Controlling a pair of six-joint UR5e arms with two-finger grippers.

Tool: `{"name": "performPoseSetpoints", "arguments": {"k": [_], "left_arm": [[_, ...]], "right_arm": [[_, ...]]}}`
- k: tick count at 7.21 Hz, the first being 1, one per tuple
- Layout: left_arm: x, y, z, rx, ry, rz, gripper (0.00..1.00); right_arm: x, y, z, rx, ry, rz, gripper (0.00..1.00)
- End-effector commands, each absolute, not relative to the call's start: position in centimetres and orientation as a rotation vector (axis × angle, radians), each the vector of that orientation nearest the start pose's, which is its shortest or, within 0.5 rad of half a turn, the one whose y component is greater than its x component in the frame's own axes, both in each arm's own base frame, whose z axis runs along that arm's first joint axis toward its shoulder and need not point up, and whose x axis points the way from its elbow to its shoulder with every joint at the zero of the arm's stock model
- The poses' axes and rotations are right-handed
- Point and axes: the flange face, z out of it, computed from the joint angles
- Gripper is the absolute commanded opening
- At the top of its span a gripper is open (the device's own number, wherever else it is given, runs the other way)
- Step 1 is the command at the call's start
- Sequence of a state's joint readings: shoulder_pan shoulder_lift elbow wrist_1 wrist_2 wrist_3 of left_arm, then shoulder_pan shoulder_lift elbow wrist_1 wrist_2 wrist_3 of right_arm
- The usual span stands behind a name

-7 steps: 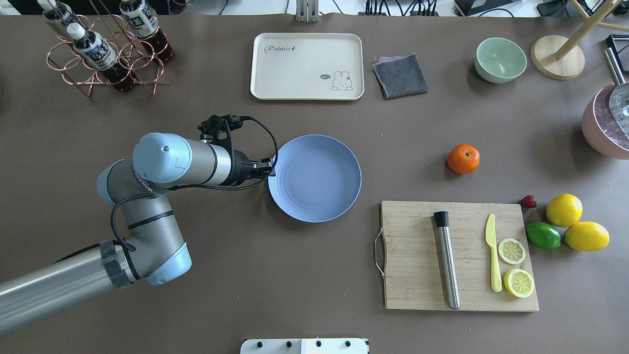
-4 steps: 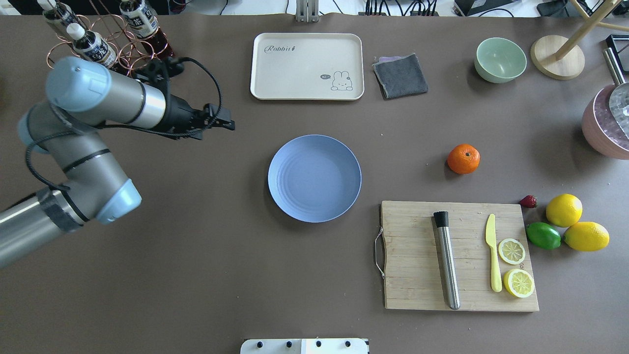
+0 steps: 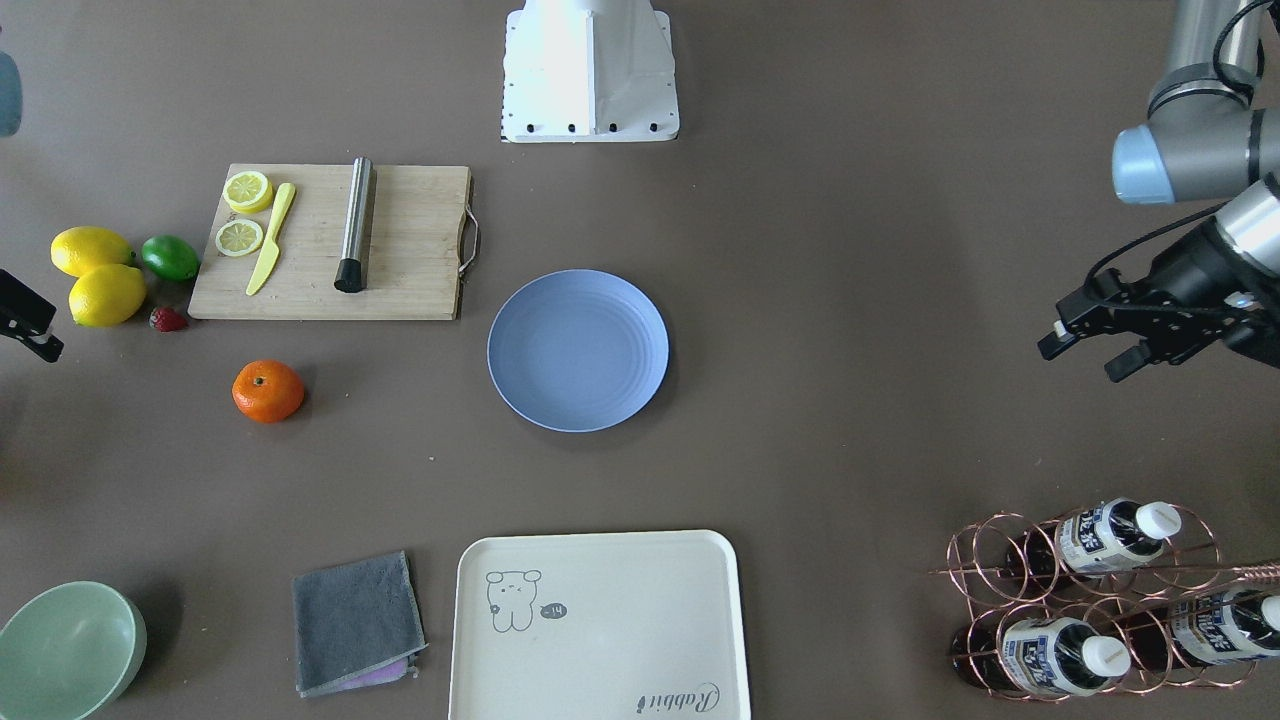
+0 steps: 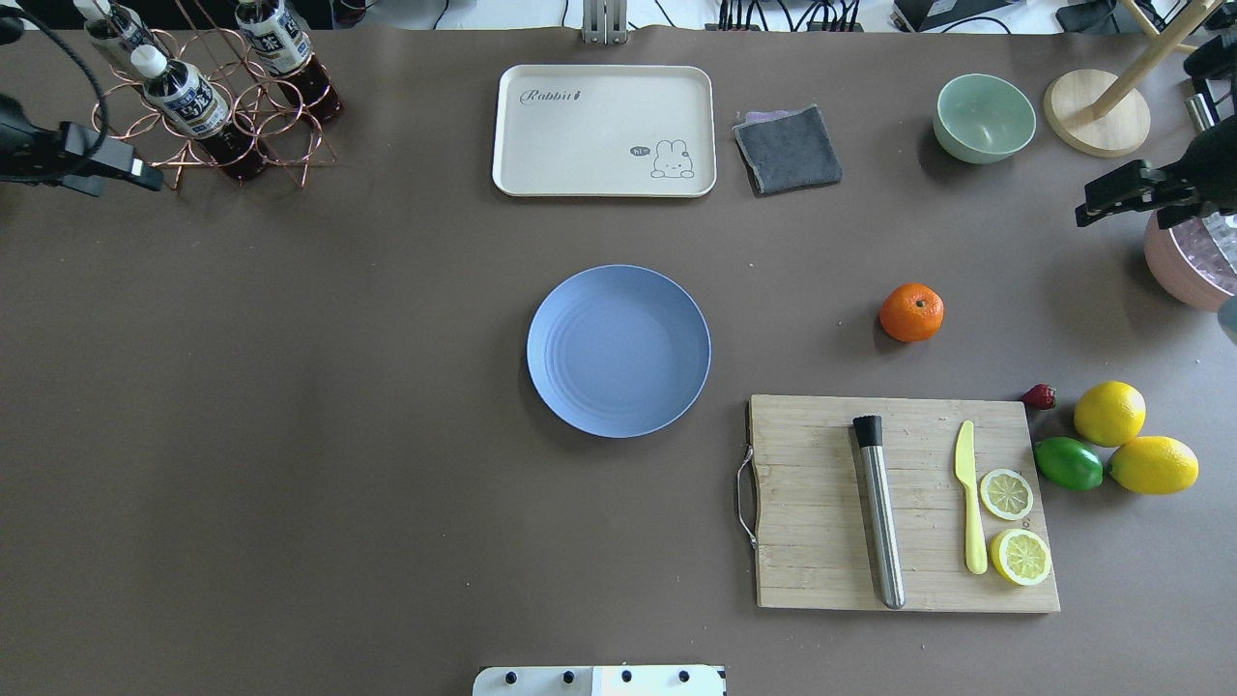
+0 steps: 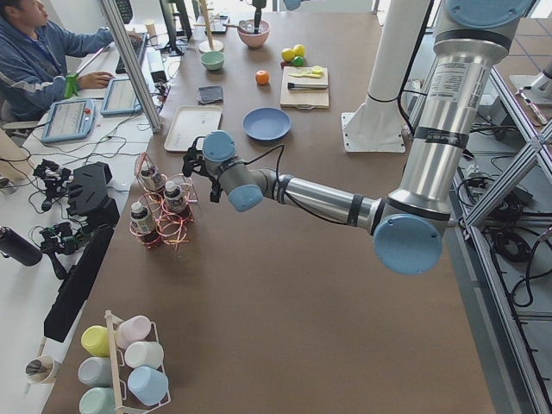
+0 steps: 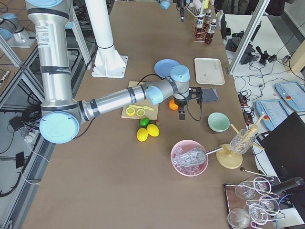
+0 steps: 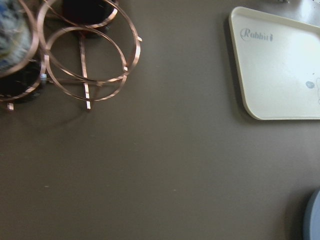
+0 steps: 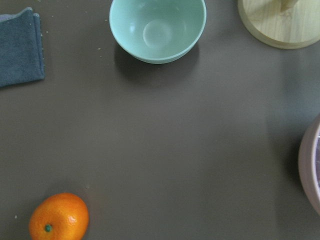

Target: Pick orange to plate

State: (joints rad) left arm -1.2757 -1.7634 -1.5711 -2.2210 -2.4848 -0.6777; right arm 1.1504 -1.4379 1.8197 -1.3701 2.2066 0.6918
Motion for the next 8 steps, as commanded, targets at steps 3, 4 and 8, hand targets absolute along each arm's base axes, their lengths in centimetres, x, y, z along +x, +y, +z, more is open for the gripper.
{"name": "performPoseSetpoints", "arguments": {"k": [3, 4, 8], "left_arm": [[-6.1, -56.7, 52.9, 0.199, 0.899, 0.203, 0.98], [-8.7, -54.1, 56.9, 0.214, 0.777, 0.303, 0.98], [-9.0, -52.5, 60.0, 0.152, 0.766, 0.297, 0.98]], "right_arm": [[-23.0, -53.8, 42.0, 0.116, -0.773, 0.019, 1.0], [-24.3, -53.4, 42.5, 0.111, -0.757, 0.005, 1.0], [-32.0, -51.9, 42.6, 0.068, -0.724, 0.023, 1.0]]}}
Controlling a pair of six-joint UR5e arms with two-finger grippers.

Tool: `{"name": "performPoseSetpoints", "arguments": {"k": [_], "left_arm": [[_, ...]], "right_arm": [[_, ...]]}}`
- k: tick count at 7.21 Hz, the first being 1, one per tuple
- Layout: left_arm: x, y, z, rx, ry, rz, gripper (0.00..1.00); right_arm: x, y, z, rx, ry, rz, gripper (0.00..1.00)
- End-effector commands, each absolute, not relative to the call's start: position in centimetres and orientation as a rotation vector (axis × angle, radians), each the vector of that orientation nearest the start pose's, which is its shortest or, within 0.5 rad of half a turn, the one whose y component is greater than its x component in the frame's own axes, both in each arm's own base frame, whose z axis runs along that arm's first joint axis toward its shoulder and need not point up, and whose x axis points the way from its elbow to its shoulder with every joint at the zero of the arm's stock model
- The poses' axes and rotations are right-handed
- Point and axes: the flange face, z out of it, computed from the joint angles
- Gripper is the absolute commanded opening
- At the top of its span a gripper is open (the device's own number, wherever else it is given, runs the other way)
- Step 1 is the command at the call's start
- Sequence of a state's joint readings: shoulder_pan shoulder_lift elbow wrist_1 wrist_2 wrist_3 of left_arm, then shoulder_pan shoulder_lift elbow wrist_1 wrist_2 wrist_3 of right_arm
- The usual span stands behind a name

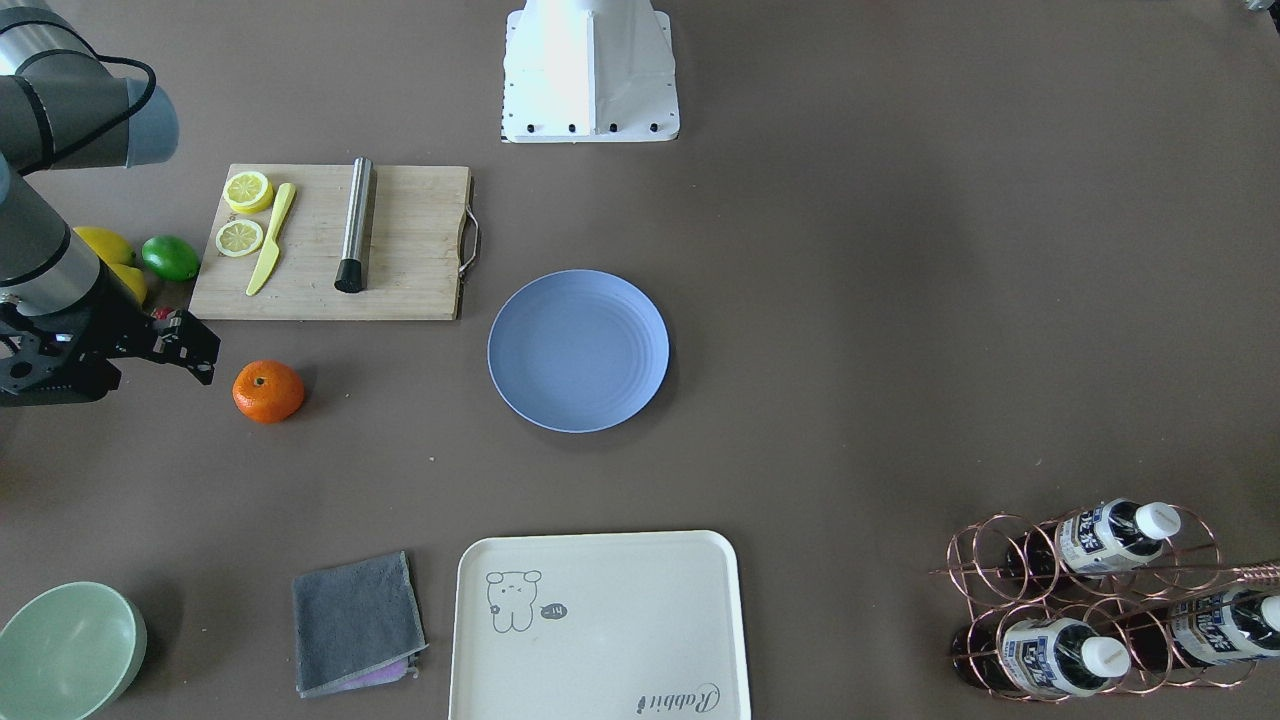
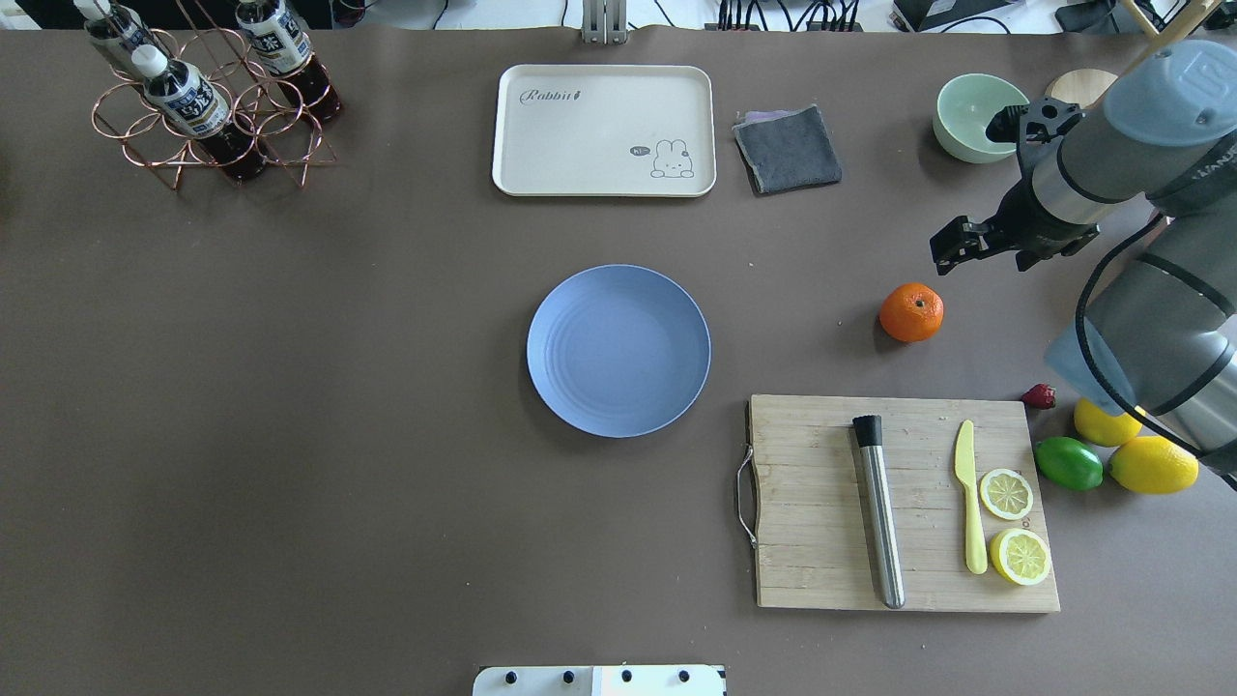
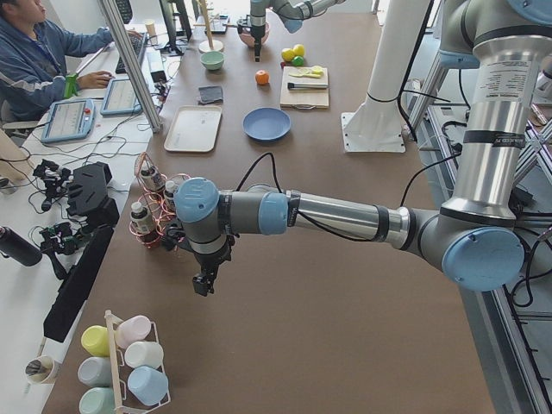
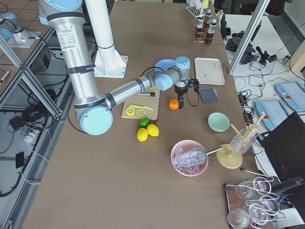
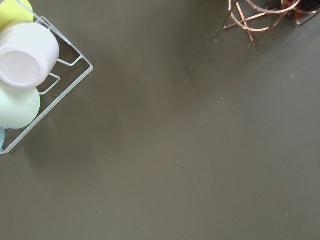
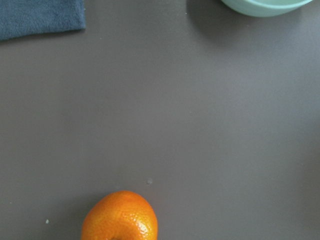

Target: Pick orange to plate

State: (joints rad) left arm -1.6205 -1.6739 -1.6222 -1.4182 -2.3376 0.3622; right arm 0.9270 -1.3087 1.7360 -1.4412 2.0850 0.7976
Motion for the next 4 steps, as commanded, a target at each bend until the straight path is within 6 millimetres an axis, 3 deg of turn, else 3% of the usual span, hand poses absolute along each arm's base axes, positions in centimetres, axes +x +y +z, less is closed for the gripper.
{"name": "performPoseSetpoints", "arguments": {"k": [1, 4], "left_arm": [[-8.5, -51.5, 60.8, 0.146, 0.834, 0.285, 0.98], [-8.1, -50.2, 61.1, 0.15, 0.881, 0.28, 0.98]], "right_arm": [[-34.0, -51.4, 42.6, 0.077, -0.724, 0.012, 1.0], [-36.5, -52.1, 47.0, 0.102, -0.764, 0.003, 1.0]]}}
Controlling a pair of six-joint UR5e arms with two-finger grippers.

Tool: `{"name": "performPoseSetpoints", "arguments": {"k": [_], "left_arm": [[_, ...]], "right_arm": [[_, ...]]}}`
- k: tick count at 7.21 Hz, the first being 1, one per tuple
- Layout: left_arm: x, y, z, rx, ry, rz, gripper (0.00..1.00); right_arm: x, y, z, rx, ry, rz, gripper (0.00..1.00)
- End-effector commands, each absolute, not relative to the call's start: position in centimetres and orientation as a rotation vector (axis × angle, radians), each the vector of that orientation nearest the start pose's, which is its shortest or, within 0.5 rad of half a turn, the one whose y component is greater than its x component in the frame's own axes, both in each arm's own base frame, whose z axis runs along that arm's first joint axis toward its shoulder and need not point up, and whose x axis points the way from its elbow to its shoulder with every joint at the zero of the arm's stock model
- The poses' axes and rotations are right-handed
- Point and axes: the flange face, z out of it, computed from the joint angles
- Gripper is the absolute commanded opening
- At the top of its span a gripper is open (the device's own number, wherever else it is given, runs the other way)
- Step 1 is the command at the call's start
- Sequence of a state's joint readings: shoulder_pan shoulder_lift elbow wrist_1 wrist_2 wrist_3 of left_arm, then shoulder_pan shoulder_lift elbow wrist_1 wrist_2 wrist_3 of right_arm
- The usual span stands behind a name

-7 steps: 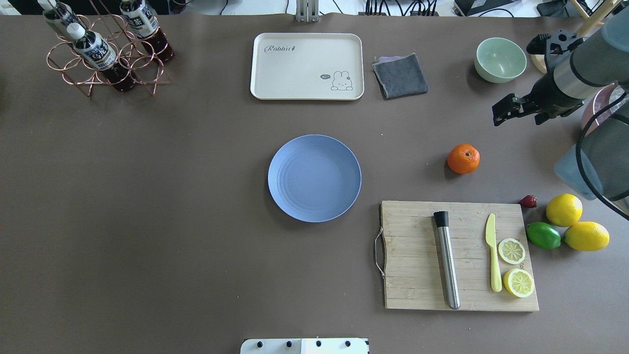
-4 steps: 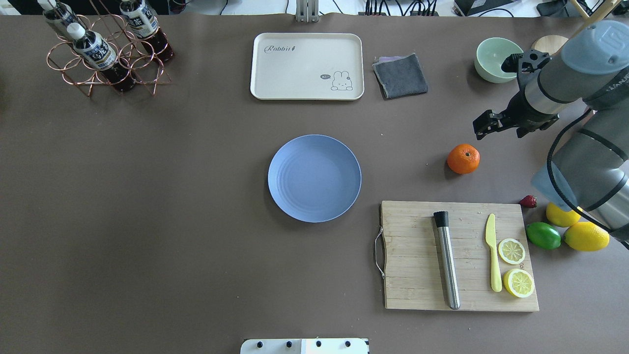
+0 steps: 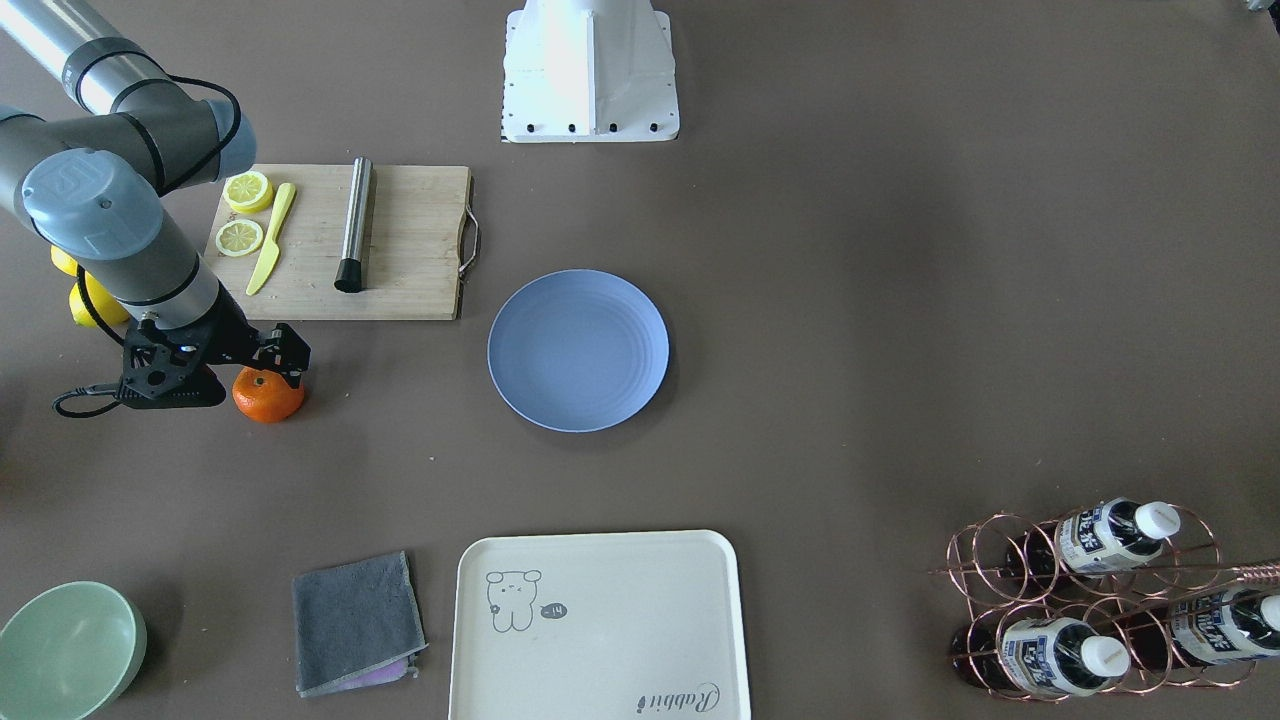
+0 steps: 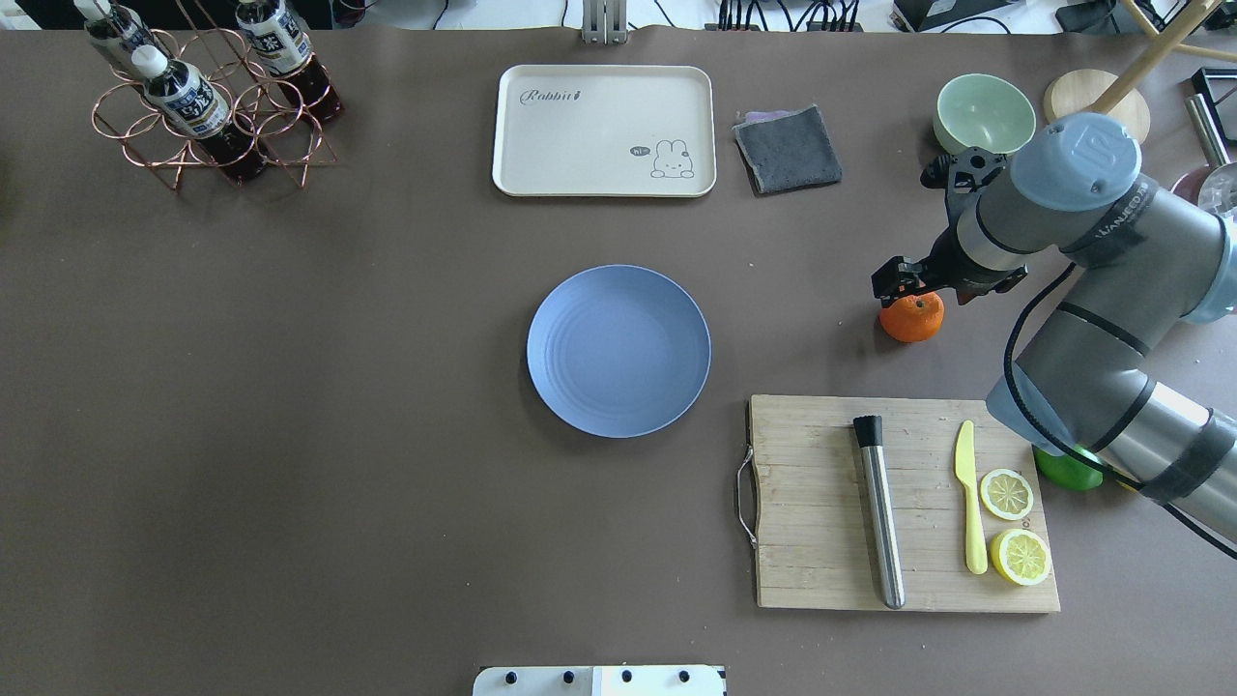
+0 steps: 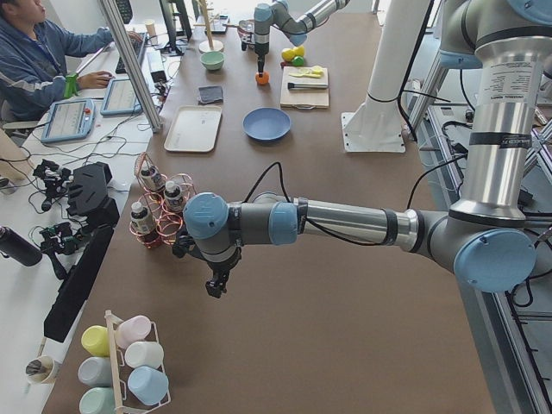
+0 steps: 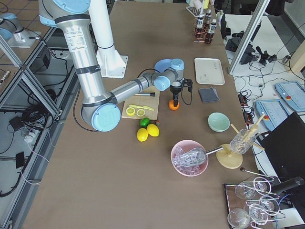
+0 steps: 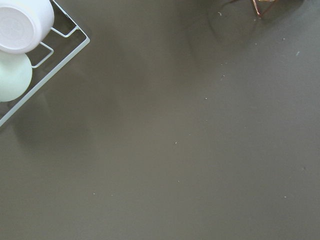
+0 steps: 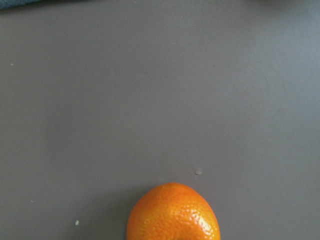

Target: Pick orange to plate

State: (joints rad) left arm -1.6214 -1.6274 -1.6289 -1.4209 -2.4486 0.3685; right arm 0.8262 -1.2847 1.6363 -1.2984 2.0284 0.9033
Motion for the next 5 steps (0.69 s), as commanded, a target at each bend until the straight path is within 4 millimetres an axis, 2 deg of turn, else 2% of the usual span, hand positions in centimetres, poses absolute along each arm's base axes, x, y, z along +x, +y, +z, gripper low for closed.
{"name": "performPoseSetpoints", "arguments": {"k": [1, 5], "left_arm": [[-8.1, -50.1, 61.2, 0.15, 0.893, 0.278, 0.98], [-7.9, -49.5, 61.6, 0.146, 0.922, 0.274, 0.98]], "right_arm": [[-36.6, -52.1, 47.1, 0.105, -0.768, 0.003, 1.0], [-38.0, -51.1, 46.6, 0.104, -0.766, 0.014, 0.98]]}}
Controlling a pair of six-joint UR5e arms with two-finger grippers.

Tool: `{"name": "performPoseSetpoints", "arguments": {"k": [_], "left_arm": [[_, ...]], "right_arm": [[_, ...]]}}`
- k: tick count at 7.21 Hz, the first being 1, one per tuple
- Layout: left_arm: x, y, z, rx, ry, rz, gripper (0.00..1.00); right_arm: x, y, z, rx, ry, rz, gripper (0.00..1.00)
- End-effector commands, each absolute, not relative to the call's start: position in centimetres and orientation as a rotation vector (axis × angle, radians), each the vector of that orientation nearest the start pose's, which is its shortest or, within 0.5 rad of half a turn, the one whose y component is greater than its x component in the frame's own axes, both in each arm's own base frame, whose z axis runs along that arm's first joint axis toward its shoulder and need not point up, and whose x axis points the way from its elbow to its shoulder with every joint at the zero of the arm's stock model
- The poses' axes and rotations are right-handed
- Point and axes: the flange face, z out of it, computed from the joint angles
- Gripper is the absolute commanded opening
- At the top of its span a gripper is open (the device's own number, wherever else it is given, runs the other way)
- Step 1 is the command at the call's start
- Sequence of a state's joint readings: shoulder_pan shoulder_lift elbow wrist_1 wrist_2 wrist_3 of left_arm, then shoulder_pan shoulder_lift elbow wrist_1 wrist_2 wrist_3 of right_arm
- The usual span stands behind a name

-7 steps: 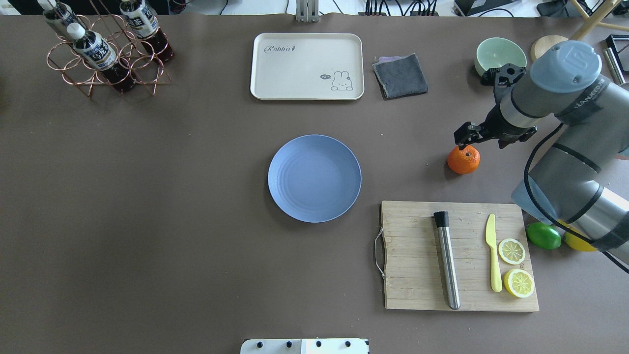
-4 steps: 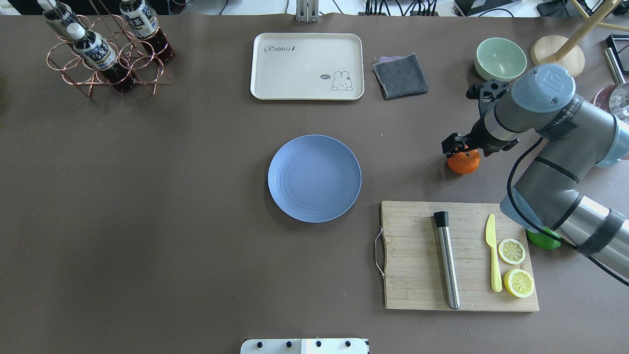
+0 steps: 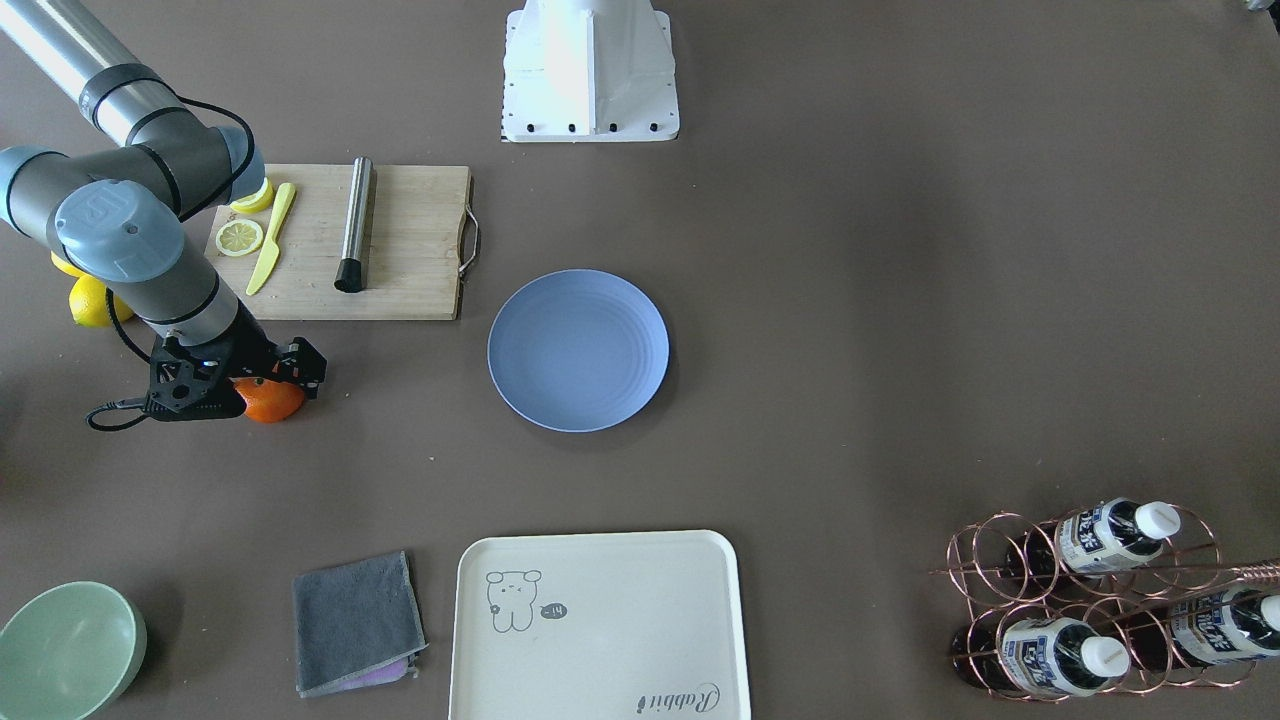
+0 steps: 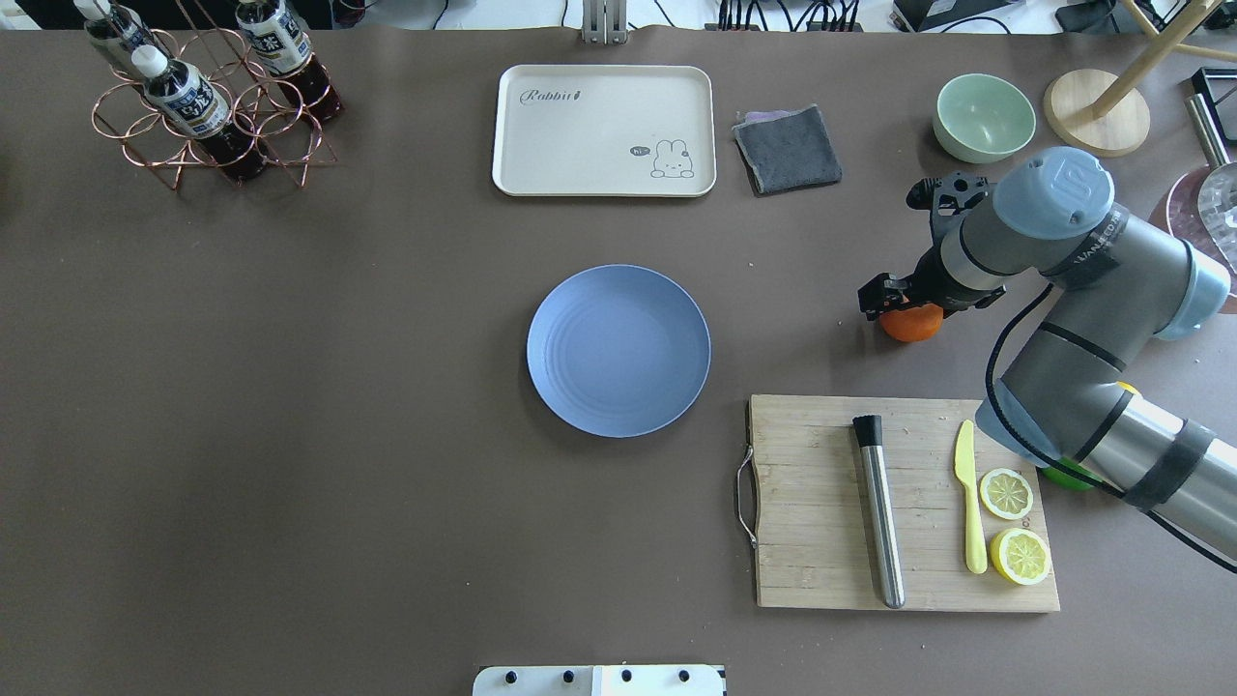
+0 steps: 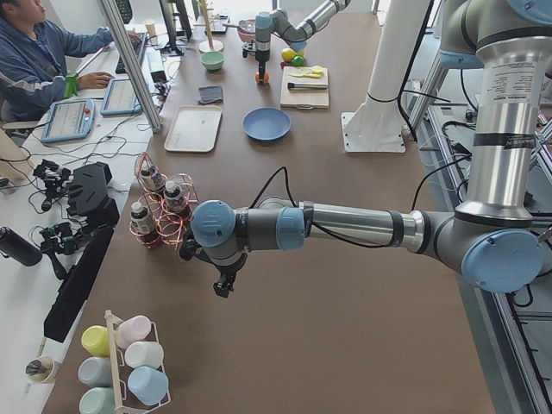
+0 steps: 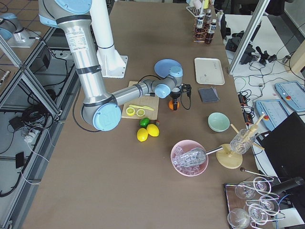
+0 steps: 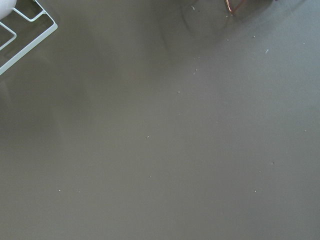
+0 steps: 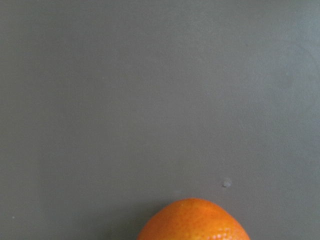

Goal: Pick orange to plate
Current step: 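Lift the tangerine with the right gripper and carry it over the plate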

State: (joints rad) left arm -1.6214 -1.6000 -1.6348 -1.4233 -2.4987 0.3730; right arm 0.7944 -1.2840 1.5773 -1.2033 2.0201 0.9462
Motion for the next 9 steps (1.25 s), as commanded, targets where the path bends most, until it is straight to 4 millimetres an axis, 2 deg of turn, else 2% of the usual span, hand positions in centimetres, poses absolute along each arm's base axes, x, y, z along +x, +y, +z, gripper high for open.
{"name": "performPoseSetpoints", "arguments": {"k": [1, 3, 4, 5, 6, 7, 9], "left_arm": [[-7.9, -49.4, 61.8, 0.144, 0.923, 0.273, 0.98], [-7.9, -49.4, 61.8, 0.144, 0.923, 0.273, 0.98], [-7.9, -49.4, 61.9, 0.142, 0.923, 0.272, 0.98], [-7.9, -49.4, 61.9, 0.142, 0.923, 0.272, 0.98], [-7.9, -49.4, 62.0, 0.139, 0.924, 0.271, 0.98], [-7.8, -48.8, 62.6, 0.13, 0.924, 0.267, 0.98], [-7.6, -47.6, 63.9, 0.144, 0.92, 0.277, 0.98]], "right_arm": [[-38.0, -51.1, 46.8, 0.124, -0.748, 0.023, 0.87], [-37.9, -51.2, 46.6, 0.137, -0.742, 0.026, 0.0], [-37.7, -50.9, 44.5, 0.154, -0.766, 0.019, 0.0], [-36.5, -51.1, 41.6, 0.165, -0.786, 0.036, 0.0], [-37.5, -52.1, 36.8, 0.122, -0.803, 0.09, 0.0], [-39.7, -52.7, 31.8, 0.07, -0.81, 0.181, 0.0], [-48.4, -49.8, 24.7, 0.023, -0.837, 0.339, 0.0]]}}
